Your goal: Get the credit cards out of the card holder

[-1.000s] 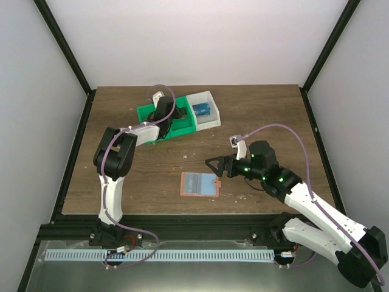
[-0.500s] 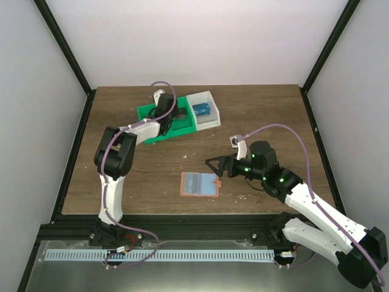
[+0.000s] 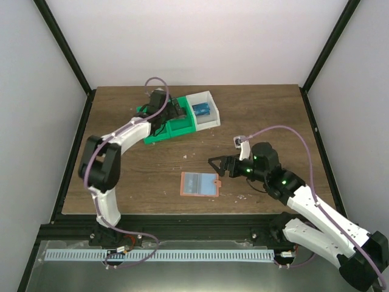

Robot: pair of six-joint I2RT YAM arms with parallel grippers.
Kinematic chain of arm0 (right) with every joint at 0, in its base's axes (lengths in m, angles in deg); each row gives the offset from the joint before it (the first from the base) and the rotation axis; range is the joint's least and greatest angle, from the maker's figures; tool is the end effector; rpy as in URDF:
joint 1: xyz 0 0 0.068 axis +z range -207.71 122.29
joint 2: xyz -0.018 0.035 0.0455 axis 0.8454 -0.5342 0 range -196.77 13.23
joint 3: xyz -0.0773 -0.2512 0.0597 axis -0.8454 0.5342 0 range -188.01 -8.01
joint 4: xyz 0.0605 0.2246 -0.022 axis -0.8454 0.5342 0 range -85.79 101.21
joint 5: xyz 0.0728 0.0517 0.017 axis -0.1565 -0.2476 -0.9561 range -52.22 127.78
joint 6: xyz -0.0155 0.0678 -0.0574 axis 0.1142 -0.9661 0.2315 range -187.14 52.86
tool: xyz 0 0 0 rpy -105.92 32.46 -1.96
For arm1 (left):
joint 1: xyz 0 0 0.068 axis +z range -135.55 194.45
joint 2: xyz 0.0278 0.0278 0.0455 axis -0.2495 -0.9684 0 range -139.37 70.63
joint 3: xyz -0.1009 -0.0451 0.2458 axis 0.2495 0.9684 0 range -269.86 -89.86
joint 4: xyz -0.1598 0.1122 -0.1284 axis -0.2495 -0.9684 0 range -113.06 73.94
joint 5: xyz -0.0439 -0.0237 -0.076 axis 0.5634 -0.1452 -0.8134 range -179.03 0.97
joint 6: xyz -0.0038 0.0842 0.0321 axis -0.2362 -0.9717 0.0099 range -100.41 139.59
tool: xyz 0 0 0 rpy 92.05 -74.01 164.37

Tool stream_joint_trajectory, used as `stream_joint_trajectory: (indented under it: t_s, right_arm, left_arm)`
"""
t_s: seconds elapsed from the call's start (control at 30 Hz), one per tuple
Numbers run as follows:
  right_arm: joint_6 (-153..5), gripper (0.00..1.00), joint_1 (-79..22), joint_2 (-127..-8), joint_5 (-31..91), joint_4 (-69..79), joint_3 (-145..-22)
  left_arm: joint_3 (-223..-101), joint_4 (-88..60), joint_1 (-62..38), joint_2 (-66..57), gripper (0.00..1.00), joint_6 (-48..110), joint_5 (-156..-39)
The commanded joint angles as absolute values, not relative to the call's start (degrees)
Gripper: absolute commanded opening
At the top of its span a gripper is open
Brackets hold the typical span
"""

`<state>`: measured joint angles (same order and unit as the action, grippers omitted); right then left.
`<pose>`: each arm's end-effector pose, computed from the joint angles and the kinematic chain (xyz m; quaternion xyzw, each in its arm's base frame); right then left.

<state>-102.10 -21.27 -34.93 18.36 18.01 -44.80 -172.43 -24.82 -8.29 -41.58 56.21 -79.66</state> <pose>0.1487 0.1430 0.2602 -0.1012 0.8309 0.4239 0.3460 0.4251 -0.1641 0.2052 -0.1437 0.8864 -0.1509 0.4133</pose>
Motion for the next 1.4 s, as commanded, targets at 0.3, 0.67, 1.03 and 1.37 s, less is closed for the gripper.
stream_joint_trajectory:
  t_s: [0.3,0.67,1.03,1.37]
  right_arm:
    - [-106.2,1.00,-21.6,-31.0,27.7,22.8,-44.4]
    - [-112.1,0.83,-21.6,-36.7,20.0,14.8,-39.1]
    - [-117.0,0.40,-18.7,-55.7,9.5,5.0,-38.7]
    - [-115.1,0.26,-12.7,-68.4,14.9,7.2,-47.1]
  left_arm:
    - [-147.5,-25.9,-8.2,-12.2,0.97,49.9,-100.7]
    - [-129.4,-27.1,-8.7,5.1,0.81,48.8,-118.7]
    - [-115.6,-15.6,-12.1,12.1,0.74,56.3,-127.2]
    - [-110.4,-10.9,-16.3,11.7,0.72,58.0,-126.3]
